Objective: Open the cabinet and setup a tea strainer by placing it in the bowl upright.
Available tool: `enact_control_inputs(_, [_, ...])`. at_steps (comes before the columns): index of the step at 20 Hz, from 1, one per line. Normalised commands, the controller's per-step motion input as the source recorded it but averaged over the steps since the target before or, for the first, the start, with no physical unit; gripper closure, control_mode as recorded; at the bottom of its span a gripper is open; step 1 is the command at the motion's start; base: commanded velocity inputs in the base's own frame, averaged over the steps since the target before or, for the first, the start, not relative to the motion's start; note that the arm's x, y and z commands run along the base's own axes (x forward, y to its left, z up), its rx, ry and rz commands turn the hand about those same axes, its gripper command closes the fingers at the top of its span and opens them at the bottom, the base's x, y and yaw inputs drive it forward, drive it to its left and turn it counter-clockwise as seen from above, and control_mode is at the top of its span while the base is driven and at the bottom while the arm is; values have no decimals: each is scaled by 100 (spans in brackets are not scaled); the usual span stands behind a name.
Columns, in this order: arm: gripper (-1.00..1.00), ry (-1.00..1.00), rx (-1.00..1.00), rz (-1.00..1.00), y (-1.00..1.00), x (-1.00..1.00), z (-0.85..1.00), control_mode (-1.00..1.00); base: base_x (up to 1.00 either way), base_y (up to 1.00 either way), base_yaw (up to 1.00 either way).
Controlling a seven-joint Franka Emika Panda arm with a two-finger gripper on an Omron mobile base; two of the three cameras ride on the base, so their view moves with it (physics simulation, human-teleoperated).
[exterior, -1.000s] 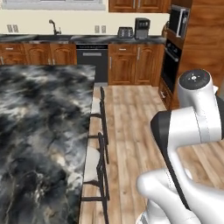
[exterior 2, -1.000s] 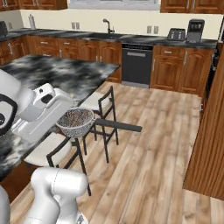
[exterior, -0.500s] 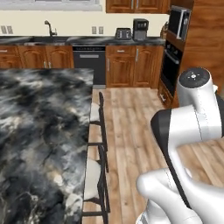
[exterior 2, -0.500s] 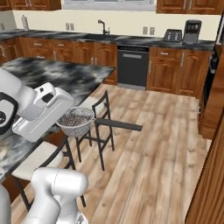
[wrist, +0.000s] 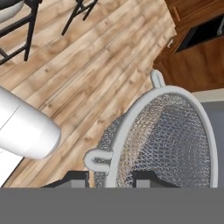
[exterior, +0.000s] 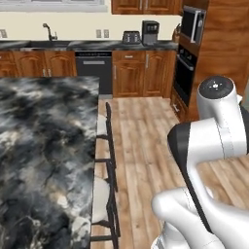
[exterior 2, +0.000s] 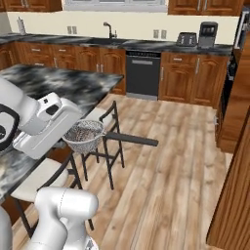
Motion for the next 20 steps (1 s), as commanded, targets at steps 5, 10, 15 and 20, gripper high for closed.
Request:
enact_control_inputs(5, [100,0,0,0,0,0,0,100,0,-68,-32])
enact_control_inputs(10, [100,0,0,0,0,0,0,100,2,-9,-47])
enact_control_inputs(15, [100,0,0,0,0,0,0,100,61,31,-28])
enact_control_inputs(20, [100,0,0,0,0,0,0,100,82,34,-9])
